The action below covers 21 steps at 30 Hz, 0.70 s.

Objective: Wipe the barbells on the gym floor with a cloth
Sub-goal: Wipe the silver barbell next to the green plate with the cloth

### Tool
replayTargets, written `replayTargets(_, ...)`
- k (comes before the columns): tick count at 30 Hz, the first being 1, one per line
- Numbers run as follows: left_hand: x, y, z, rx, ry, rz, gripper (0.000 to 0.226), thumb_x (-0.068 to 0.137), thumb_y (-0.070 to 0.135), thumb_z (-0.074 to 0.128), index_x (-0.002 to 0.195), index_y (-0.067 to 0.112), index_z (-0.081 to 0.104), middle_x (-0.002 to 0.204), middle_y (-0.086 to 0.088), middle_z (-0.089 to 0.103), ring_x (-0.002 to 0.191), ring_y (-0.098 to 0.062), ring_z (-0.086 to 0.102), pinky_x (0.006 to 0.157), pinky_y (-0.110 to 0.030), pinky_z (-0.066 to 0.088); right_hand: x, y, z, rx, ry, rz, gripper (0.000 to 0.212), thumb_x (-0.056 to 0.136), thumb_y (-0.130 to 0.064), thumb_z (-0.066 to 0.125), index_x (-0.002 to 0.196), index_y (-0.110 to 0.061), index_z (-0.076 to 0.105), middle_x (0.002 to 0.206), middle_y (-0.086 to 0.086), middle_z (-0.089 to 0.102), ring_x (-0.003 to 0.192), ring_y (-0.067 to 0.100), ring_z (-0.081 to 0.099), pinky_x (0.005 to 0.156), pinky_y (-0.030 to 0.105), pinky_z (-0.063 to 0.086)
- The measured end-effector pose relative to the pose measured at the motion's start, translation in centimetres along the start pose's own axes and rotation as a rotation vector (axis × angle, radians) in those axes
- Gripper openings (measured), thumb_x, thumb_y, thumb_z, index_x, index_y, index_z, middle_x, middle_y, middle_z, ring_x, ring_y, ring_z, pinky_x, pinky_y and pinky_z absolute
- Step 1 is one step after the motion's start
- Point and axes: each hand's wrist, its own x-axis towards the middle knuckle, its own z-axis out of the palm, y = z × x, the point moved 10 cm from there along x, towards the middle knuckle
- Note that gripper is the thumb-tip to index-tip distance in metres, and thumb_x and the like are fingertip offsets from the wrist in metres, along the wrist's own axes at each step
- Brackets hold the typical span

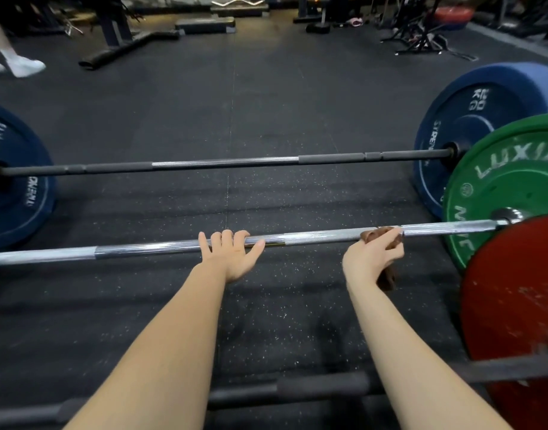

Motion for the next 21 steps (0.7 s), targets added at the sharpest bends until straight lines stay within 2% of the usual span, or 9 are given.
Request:
replayTargets(2, 0.1, 0.0, 0.0, 0.000, 0.004, -0.009, 0.068, 0.101, 0.069, 0.011, 0.155, 0.031, 0.026, 0.154, -0.006, 0.030, 0.150, -0.029, 0.015, 0.123, -0.058, -0.013, -2.7, -0.4, 1.8, 0.036, -0.078, -0.035, 0.052, 0.096, 0.001, 0.049, 0.145, 0.014, 0.037, 0.154, 0.024, 0.030, 0.137, 0.042, 0.033, 0.110, 0.049, 0.028)
replayTargets(5, 0.1, 0.0, 0.0, 0.009, 0.020, -0.026, 0.067, 0.101, 0.069, 0.011, 0.153, 0.031, 0.029, 0.151, -0.005, 0.032, 0.148, -0.029, 0.018, 0.123, -0.058, -0.012, -7.0, -0.3, 4.5, -0.060, -0.118, 0.047, 0.060, 0.106, -0.029, 0.048, 0.159, -0.023, 0.020, 0.154, 0.004, 0.029, 0.129, 0.024, 0.046, 0.105, 0.040, 0.038)
replayTargets(7, 0.2, 0.0, -0.1, -0.006, 0.031, -0.032, 0.065, 0.101, 0.068, 0.013, 0.152, 0.030, 0.031, 0.151, -0.006, 0.033, 0.148, -0.029, 0.018, 0.123, -0.059, -0.012, -10.1, -0.4, 7.6, -0.135, -0.295, -0.031, 0.078, 0.103, -0.011, 0.052, 0.162, -0.025, 0.002, 0.162, 0.002, 0.006, 0.139, 0.023, 0.035, 0.116, 0.040, 0.033)
replayTargets(9, 0.1, 0.1, -0.2, -0.018, 0.035, -0.034, 0.065, 0.102, 0.066, 0.013, 0.153, 0.029, 0.031, 0.153, -0.006, 0.032, 0.149, -0.030, 0.016, 0.123, -0.059, -0.012, -11.1, 0.0, 8.8, -0.191, -0.352, -0.066, 0.089, 0.098, -0.002, 0.055, 0.162, -0.020, -0.003, 0.160, 0.004, -0.001, 0.140, 0.024, 0.032, 0.116, 0.036, 0.030)
replayTargets(13, -0.1, 0.1, 0.0, -0.034, 0.036, -0.031, 0.067, 0.102, 0.066, 0.013, 0.155, 0.029, 0.029, 0.156, -0.006, 0.028, 0.151, -0.029, 0.012, 0.122, -0.058, -0.014, -8.4, -0.1, 7.0, -0.058, -0.209, 0.042, 0.069, 0.103, -0.010, 0.048, 0.160, -0.029, 0.013, 0.154, 0.000, 0.016, 0.122, 0.010, 0.042, 0.106, 0.031, 0.037)
replayTargets(15, -0.1, 0.1, 0.0, -0.032, 0.037, -0.022, 0.068, 0.102, 0.067, 0.012, 0.156, 0.029, 0.029, 0.157, -0.006, 0.028, 0.151, -0.028, 0.012, 0.122, -0.058, -0.015, -6.5, 0.0, 5.1, -0.020, -0.109, 0.095, 0.055, 0.105, -0.014, 0.046, 0.153, -0.032, 0.025, 0.149, -0.005, 0.023, 0.103, -0.002, 0.041, 0.090, 0.021, 0.038)
replayTargets(16, -0.1, 0.1, 0.0, -0.033, 0.037, -0.020, 0.068, 0.102, 0.067, 0.012, 0.156, 0.029, 0.029, 0.157, -0.006, 0.028, 0.151, -0.028, 0.012, 0.122, -0.058, -0.015, -5.7, -0.3, 4.3, -0.065, -0.065, 0.052, 0.056, 0.104, -0.011, 0.047, 0.154, -0.029, 0.028, 0.149, -0.002, 0.023, 0.105, 0.001, 0.038, 0.087, 0.022, 0.036)
replayTargets(19, 0.0, 0.1, 0.2, -0.047, 0.048, -0.014, 0.069, 0.101, 0.068, 0.011, 0.156, 0.029, 0.029, 0.157, -0.006, 0.028, 0.152, -0.028, 0.011, 0.122, -0.058, -0.016, -4.3, -0.9, 3.4, -0.162, -0.057, -0.005, 0.054, 0.101, -0.008, 0.046, 0.153, -0.016, 0.035, 0.152, 0.011, 0.025, 0.124, 0.028, 0.038, 0.099, 0.039, 0.035)
replayTargets(21, 0.1, 0.0, 0.1, -0.054, 0.050, -0.011, 0.069, 0.101, 0.068, 0.012, 0.155, 0.030, 0.029, 0.156, -0.006, 0.028, 0.151, -0.028, 0.011, 0.121, -0.059, -0.016, -4.6, -0.6, 3.8, -0.107, -0.023, 0.034, 0.057, 0.099, -0.005, 0.047, 0.152, -0.020, 0.033, 0.151, 0.009, 0.024, 0.122, 0.030, 0.040, 0.098, 0.043, 0.037)
